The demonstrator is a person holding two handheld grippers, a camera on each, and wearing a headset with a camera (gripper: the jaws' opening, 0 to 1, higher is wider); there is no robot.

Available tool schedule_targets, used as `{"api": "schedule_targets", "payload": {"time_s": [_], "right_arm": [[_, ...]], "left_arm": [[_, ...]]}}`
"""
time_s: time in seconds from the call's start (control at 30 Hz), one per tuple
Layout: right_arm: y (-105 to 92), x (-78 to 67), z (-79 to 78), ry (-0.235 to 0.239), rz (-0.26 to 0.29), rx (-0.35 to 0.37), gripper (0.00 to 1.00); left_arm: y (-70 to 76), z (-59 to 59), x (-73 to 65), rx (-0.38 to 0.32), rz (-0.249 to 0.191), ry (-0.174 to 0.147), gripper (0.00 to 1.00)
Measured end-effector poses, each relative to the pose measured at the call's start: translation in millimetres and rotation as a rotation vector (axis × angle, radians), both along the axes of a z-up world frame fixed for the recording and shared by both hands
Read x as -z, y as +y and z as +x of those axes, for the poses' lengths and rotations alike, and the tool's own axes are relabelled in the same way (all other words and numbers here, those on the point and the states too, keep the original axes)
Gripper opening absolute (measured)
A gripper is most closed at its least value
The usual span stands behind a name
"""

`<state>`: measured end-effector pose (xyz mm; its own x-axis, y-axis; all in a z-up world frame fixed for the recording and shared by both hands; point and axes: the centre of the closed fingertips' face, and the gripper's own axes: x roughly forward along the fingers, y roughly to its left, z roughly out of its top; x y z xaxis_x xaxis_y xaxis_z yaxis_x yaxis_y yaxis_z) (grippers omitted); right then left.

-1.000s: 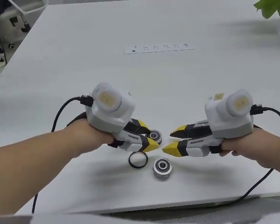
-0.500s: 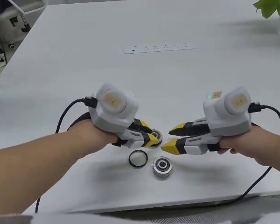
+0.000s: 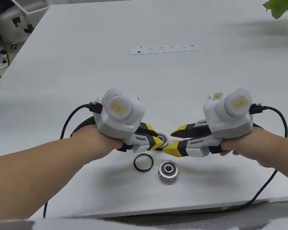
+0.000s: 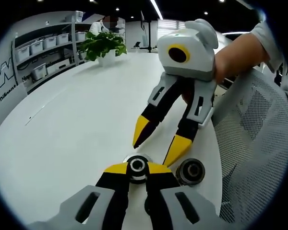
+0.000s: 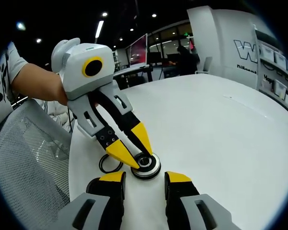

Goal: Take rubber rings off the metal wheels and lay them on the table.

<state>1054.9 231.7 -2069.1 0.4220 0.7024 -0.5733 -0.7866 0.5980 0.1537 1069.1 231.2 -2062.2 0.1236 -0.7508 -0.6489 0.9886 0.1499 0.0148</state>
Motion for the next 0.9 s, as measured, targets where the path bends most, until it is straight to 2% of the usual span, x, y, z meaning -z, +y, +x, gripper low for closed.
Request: {"api": "schedule_targets", "payload": {"time_s": [0.5, 0.9], "right_arm": [[12.4, 8.7, 8.3, -0.034, -0.036, -0.016, 0.29], [8.6, 8.2, 6.2, -0.058, -0.045, -0.019, 0.24]], "left_arm": [[-0.1, 0.1, -0.3, -0.018, -0.008, -0.003, 0.08], [0.2, -0.3, -0.5, -0.027, -0.015, -0.004, 0.07]]}}
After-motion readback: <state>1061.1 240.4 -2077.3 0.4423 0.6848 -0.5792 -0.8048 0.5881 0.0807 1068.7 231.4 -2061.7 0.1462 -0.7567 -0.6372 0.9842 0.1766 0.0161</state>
